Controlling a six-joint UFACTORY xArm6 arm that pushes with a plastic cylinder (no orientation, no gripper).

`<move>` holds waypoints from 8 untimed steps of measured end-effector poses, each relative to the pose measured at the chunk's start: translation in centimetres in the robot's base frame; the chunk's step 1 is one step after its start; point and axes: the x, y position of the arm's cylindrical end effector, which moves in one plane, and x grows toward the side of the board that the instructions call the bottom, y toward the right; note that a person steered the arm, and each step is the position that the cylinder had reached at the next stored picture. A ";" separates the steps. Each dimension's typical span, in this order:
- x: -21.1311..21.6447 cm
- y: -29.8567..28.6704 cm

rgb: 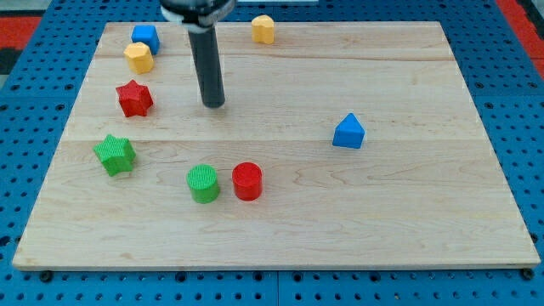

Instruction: Move the green star to the bottom right of the red star

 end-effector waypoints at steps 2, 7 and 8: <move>8.0 -5.0; 6.0 -4.9; 5.0 -3.1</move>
